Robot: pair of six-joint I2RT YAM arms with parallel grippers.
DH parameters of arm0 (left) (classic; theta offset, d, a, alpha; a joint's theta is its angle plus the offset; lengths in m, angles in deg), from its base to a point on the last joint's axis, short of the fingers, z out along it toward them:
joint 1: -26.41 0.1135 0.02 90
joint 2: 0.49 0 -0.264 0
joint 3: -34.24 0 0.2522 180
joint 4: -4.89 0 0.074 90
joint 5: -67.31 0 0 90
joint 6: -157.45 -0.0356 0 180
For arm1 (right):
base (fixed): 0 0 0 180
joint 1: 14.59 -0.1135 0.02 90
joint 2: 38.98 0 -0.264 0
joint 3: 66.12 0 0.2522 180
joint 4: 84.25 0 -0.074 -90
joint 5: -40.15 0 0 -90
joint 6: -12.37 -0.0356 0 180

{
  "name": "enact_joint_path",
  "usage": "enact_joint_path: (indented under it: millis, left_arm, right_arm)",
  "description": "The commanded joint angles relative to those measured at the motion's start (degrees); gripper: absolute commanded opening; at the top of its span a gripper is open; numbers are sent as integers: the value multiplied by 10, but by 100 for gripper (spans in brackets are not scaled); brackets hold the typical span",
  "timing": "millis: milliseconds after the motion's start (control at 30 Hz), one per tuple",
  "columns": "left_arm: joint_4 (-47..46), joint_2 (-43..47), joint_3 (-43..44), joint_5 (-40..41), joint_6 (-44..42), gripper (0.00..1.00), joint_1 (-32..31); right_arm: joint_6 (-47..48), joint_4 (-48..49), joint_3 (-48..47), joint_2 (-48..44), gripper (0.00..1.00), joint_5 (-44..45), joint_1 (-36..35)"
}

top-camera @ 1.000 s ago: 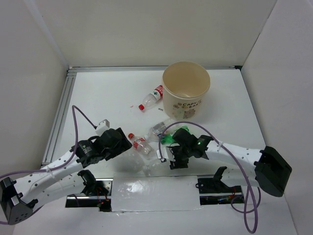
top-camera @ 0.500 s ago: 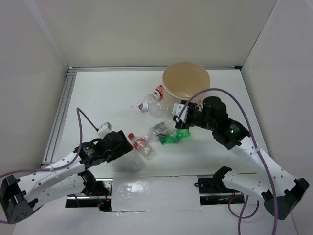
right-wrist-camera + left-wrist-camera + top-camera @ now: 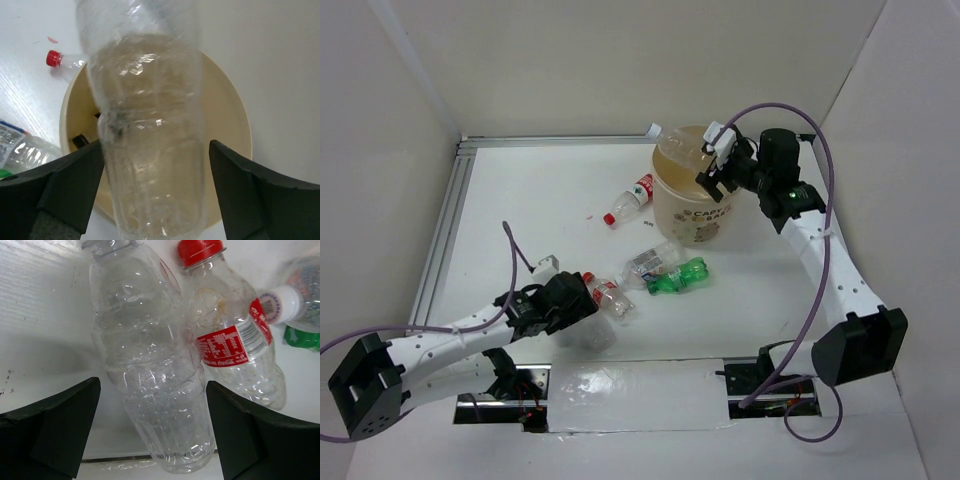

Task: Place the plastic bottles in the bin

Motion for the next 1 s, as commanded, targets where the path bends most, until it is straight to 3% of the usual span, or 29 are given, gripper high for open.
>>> enact_joint_path:
  millis: [0,33,167,233,300,333,367,433,467,567,733,800,833,867,900,967]
  left_arm:
    - [-33,-30,-5,-6,-4,99,-3]
    - [-38,-39,-5,-6,-4,99,-3]
    - [-38,-78,-5,0,-4,98,-3]
    - [-46,-96,-5,0,-4,91,-8]
    - [-51,-102,-5,0,-4,72,-8]
    - [-45,-102,0,-6,-11,45,-15]
    - [-34,-93,15,-6,-11,30,-21]
    - [18,-73,36,2,-11,6,-40]
    - [40,-58,59,13,-11,0,-48]
    - [110,16,122,39,-31,0,-77]
    - [82,63,233,79,-136,0,-84]
    - [22,37,298,94,-201,0,-84]
    - [-3,20,321,109,-222,0,-84]
    - [-31,-26,344,109,-269,0,-84]
    - [-62,-52,367,117,-291,0,-84]
    - [-157,-109,436,108,-334,0,-65]
  right_arm:
    - [-11,-27,-50,31,94,-75,22]
    - [-16,-32,-50,31,100,-83,27]
    - [-34,-32,-44,24,100,-143,59]
    - [-46,-32,-43,8,100,-166,67]
    - [-46,-58,-43,-10,100,-207,74]
    - [-36,-69,-43,-18,100,-222,74]
    - [-31,-79,-36,-26,100,-253,79]
    - [17,-120,-13,-63,100,-289,79]
    - [38,-133,-1,-79,100,-305,79]
    - [71,-151,61,-149,100,-332,62]
    - [102,-191,143,-228,98,-296,37]
    - [128,-211,176,-244,87,-285,32]
    - [139,-225,189,-256,77,-284,32]
    - [163,-226,218,-261,44,-277,32]
    - [170,-226,236,-266,32,-277,32]
    - [186,-218,268,-279,22,-253,32]
